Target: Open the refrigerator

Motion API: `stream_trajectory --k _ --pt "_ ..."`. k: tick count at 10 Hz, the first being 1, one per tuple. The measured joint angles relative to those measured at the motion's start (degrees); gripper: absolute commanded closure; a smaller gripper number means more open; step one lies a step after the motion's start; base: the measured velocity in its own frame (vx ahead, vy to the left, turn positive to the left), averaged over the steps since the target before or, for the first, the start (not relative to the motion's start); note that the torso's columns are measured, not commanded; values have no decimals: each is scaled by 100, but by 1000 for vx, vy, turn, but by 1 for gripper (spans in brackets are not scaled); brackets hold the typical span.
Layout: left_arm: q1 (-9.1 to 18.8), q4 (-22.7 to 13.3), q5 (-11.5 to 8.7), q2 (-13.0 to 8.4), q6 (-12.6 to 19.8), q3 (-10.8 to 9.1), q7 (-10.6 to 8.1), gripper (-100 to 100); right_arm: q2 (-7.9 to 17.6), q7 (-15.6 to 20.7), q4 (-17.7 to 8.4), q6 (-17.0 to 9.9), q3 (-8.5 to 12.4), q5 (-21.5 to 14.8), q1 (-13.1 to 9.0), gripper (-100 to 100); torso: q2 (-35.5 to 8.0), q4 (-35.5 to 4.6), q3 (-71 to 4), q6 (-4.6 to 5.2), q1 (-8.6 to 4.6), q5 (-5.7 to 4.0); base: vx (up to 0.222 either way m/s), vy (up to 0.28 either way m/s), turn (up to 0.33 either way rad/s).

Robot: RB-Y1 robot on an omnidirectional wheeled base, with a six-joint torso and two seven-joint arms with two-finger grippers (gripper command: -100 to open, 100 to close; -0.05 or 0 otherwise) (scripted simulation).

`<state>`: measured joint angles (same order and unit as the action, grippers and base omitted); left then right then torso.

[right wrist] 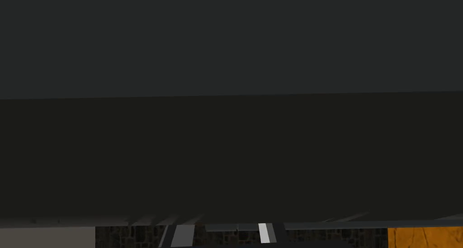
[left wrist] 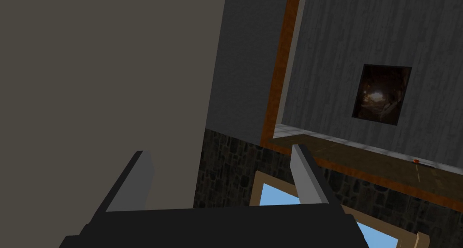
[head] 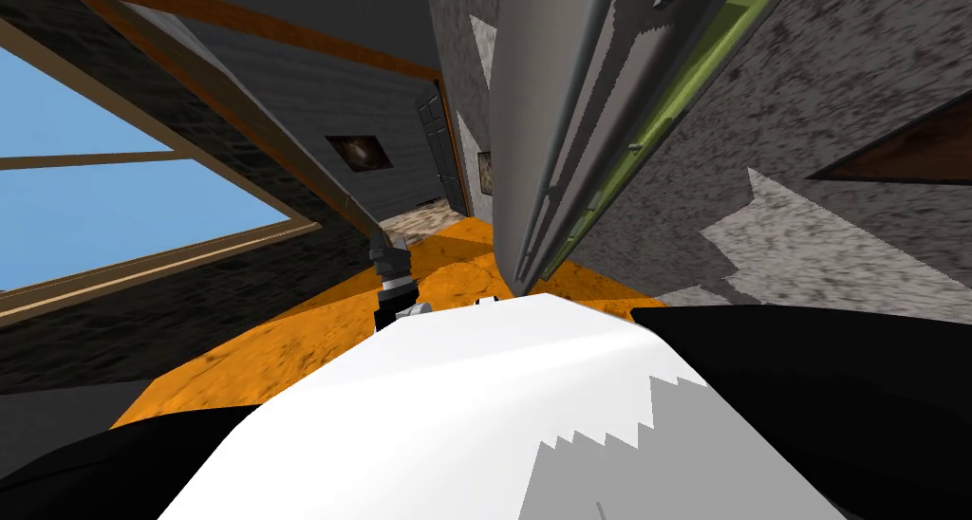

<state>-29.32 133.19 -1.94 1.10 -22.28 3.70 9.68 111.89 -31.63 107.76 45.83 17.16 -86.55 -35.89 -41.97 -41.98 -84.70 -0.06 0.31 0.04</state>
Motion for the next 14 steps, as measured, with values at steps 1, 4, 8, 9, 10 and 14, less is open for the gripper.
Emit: stream_trajectory --k 1,4,8,9,10,14 --pt "0 0 0 -1 0 -1 0 0 25 -54 26 11 -33 -47 32 100 11 -3 -14 -4 -65 -16 34 262 -91" --pt "0 0 0 -2 0 -2 0 0 162 -257 11 -26 -111 -244 120 100 27 9 -30 -10 -56 -17 47 289 -132" --pt "0 0 0 -1 0 -1 0 0 173 -512 -25 115 -181 -665 98 100 -3 12 9 -4 -37 -20 28 348 -140" --pt "-1 0 0 -1 0 -1 0 0 135 -554 -16 140 -201 -757 84 100 -4 7 10 11 -74 -39 19 221 -74" --pt "0 0 0 -3 0 -2 0 0 134 -576 -29 172 -212 -780 91 100 -14 2 11 11 -107 -44 -5 86 0" --pt "-1 0 0 -2 0 -2 0 0 293 -765 -62 130 -254 -936 166 100 11 -1 -12 2 15 3 45 191 -83"
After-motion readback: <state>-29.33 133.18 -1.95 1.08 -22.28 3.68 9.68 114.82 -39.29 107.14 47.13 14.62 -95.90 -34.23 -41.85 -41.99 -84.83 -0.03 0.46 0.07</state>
